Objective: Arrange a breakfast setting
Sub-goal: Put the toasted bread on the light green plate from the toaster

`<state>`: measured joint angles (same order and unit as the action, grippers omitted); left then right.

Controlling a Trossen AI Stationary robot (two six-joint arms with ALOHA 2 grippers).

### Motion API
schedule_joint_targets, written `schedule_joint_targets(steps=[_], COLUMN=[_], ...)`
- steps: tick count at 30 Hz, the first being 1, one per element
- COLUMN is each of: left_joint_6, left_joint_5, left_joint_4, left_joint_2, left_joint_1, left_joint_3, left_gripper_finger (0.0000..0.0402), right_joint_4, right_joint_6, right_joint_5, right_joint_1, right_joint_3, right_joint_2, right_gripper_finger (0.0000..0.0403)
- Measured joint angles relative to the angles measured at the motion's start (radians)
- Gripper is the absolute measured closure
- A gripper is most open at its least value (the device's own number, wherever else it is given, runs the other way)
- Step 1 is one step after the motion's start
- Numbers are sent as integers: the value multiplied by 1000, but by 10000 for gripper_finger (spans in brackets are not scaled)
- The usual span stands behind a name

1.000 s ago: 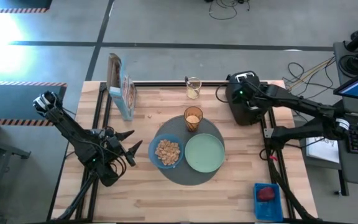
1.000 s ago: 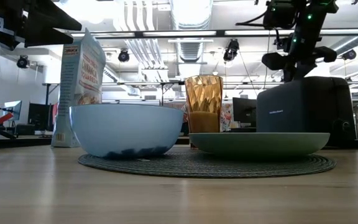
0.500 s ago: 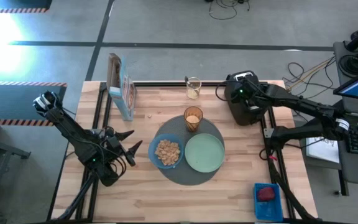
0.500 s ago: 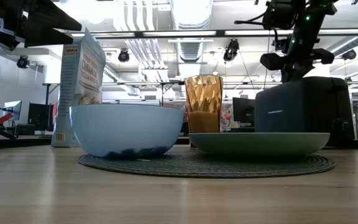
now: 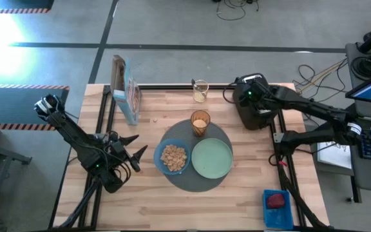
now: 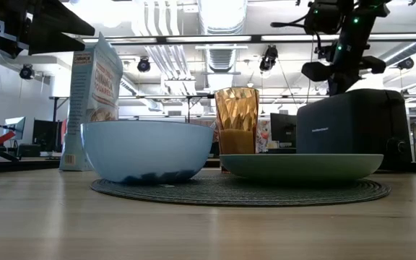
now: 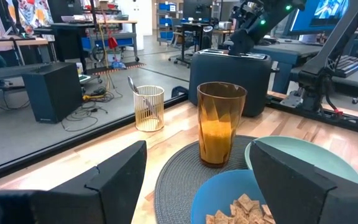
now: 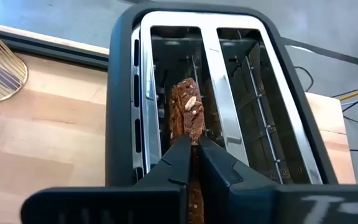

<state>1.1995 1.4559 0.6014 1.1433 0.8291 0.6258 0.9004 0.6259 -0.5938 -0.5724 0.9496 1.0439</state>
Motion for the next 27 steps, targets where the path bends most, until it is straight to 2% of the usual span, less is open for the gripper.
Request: schedule_joint_targets(steps=[16,27], left_joint_6=[0,0], left_joint_5=[3,17], left_joint_4=[3,8], left_joint_2=[-11,-14], left_joint_1=[-1,-3], left_joint_3=[0,0], left_gripper_finger=[132,132], right_joint_4=[14,89], right_joint_6=[-94,-123], right_joint_5=[-9,-4], right_joint_1=[0,0], right_joint_3=[166,346], right_joint_2=[-1,-2], right_gripper_finger=[394,394])
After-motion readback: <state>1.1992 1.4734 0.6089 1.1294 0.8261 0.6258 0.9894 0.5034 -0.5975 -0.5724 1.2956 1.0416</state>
